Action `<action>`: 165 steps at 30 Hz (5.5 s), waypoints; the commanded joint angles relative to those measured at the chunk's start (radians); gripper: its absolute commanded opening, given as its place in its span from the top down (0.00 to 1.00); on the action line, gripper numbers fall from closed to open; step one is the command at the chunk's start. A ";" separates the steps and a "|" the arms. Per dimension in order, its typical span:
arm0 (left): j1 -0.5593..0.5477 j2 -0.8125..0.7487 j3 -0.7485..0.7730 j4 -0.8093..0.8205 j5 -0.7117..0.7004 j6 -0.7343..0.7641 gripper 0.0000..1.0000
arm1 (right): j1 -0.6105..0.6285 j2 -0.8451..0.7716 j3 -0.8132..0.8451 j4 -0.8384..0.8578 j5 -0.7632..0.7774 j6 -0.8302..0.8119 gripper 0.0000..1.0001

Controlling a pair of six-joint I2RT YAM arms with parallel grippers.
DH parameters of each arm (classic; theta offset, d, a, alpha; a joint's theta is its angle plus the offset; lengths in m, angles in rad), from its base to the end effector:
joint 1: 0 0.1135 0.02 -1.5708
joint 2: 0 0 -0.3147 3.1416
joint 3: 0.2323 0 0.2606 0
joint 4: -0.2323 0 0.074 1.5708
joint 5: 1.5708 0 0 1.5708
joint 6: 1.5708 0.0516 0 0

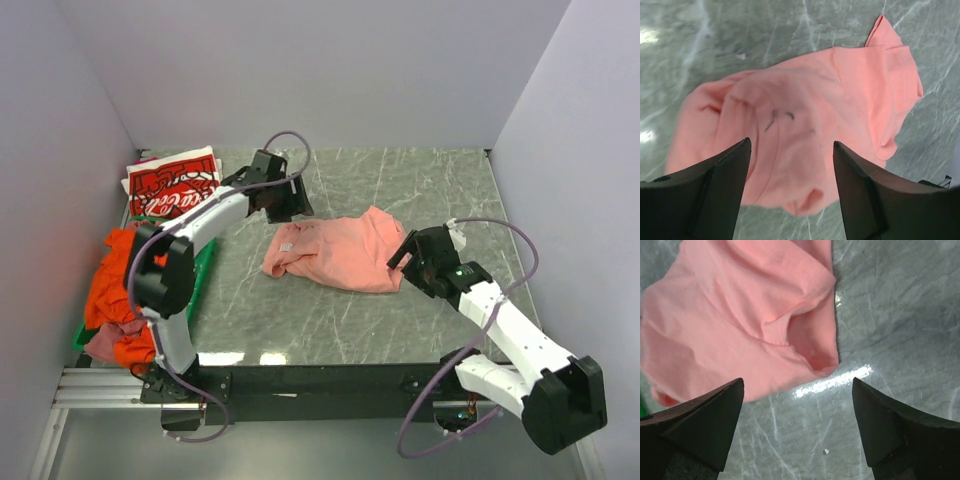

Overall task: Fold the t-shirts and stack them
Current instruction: Flatten the tshirt out

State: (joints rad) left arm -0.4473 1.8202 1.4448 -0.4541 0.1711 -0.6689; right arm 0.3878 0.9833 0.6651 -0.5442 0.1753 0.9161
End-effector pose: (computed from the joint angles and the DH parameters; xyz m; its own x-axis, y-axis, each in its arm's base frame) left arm 0.3928 -0.1982 0.2892 -0.8503 -0.2698 -0.4519 0.0033 0.8558 -0.5173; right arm 0.1760 0.0622 0.2583 -0.6401 0.5823 -0.5012 0.3949 0.8090 0.4354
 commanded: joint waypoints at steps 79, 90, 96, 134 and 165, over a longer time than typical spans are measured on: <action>0.096 -0.610 -0.353 -0.153 -0.052 0.045 0.31 | 0.372 0.185 0.123 -0.034 -0.326 -0.164 1.00; -0.174 -0.092 0.011 -0.107 0.157 0.071 0.32 | 0.418 0.284 0.025 -0.040 -0.341 -0.070 1.00; -0.297 0.027 0.100 -0.107 0.183 0.138 0.32 | 0.413 0.160 -0.035 -0.106 -0.240 0.030 0.43; -0.499 0.396 0.361 -0.175 -0.119 0.232 0.51 | 0.229 -0.067 0.059 -0.234 0.133 0.290 0.32; -0.370 0.051 0.137 -0.140 -0.053 0.137 0.94 | 0.212 -0.066 0.044 -0.220 0.162 0.277 0.33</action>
State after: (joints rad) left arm -0.8558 2.0151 1.6295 -0.6247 0.0830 -0.4973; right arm 0.6189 0.9222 0.7067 -0.7994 0.3058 1.1885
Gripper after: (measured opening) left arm 0.071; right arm 0.674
